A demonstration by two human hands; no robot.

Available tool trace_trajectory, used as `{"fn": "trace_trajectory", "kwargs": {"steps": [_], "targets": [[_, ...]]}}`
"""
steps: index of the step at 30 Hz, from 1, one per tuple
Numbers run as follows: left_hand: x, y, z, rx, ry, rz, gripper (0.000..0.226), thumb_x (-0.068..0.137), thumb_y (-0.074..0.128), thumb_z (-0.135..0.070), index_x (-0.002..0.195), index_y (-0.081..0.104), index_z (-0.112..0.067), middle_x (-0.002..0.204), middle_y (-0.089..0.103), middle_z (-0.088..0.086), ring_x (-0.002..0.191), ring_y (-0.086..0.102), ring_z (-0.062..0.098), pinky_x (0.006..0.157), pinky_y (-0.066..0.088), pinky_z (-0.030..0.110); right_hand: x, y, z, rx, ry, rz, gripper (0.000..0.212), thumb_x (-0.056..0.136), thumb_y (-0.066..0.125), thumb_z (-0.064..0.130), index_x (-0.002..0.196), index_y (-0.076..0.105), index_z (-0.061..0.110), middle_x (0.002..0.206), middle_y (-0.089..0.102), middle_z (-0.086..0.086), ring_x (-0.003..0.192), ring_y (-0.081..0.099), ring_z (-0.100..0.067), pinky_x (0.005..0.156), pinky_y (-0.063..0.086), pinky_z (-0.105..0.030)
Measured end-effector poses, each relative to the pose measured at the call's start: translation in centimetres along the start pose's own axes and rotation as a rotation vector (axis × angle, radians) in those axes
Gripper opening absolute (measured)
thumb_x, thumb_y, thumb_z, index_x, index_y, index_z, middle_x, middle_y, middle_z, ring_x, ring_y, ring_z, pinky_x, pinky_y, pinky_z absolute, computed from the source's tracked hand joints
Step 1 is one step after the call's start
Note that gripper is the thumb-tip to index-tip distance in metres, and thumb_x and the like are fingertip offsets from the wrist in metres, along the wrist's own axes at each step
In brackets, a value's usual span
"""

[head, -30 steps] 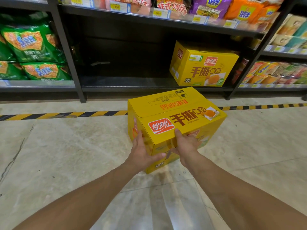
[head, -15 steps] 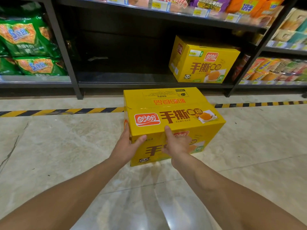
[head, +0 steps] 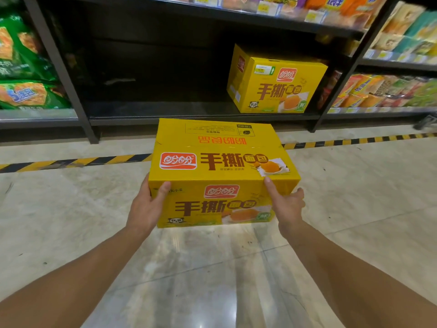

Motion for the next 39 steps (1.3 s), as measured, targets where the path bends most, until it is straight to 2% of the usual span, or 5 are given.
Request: {"fn": "trace_trajectory", "kwargs": {"steps": [6, 14, 23, 28, 39], "targets": [[0.1, 0.4, 0.6, -0.003, -0.087, -0.025, 0.074, 0.096, 0.044, -0.070, 0.157, 0.036, -0.029, 0.149, 0.057, 0.003, 0.134, 0.058, 0.033, 0.108, 0.045, 0.052, 1.9, -0.5, -1.6, -0.053, -0.177, 0.088, 0.121, 0.042, 0.091, 0.081, 0.140, 0.058, 0.018, 0.126, 0.073, -0.002, 0.113, 0.072, -0.022, 0.097, 0.060, -0.045], [-0.7, -1.9, 1.2, 0.002, -0.124, -0.098, 0.079, 0.093, 0.045, -0.076, 0.152, 0.042, -0.023, 0.143, 0.059, 0.001, 0.129, 0.059, 0.032, 0.106, 0.048, 0.054, 2.2, -0.9, -7.0, -0.340, -0.283, 0.028, 0.119, 0.042, 0.075, 0.099, 0.123, 0.064, 0.013, 0.113, 0.066, -0.011, 0.110, 0.067, -0.033, 0.088, 0.061, -0.049], [-2.3, -2.8, 4.9, 0.225, -0.165, 0.005, 0.084, 0.086, 0.081, -0.050, 0.151, 0.039, -0.017, 0.144, 0.061, 0.003, 0.129, 0.060, 0.032, 0.105, 0.051, 0.052, -2.1, -2.1, -6.5, -0.362, -0.199, 0.270, 0.055, 0.075, 0.095, 0.024, 0.112, 0.056, 0.016, 0.105, 0.067, 0.003, 0.090, 0.067, -0.009, 0.063, 0.050, -0.012], [-1.5, -2.2, 4.9, 0.264, -0.210, -0.051, 0.075, 0.088, 0.082, -0.045, 0.144, 0.047, -0.010, 0.139, 0.065, 0.014, 0.123, 0.063, 0.039, 0.099, 0.053, 0.051, -2.8, -0.9, -7.8, -0.443, -0.101, 0.306, 0.075, 0.082, 0.090, 0.024, 0.134, 0.040, 0.004, 0.116, 0.051, -0.001, 0.104, 0.050, -0.019, 0.085, 0.041, -0.032], [-2.3, -3.4, 1.7, 0.209, -0.067, -0.193, 0.078, 0.084, 0.086, -0.044, 0.146, 0.046, -0.017, 0.128, 0.074, 0.007, 0.108, 0.073, 0.028, 0.090, 0.060, 0.046, -1.3, -2.0, -5.9, -0.471, -0.319, 0.083, 0.071, 0.067, 0.091, 0.053, 0.116, 0.056, 0.016, 0.113, 0.066, -0.010, 0.110, 0.064, -0.035, 0.089, 0.058, -0.051]]}}
Point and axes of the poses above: each hand's wrist, its own x-axis towards the middle knuckle, its own y-axis out of the palm, z = x × y, the point moved 2 cm from there along x, towards the middle knuckle
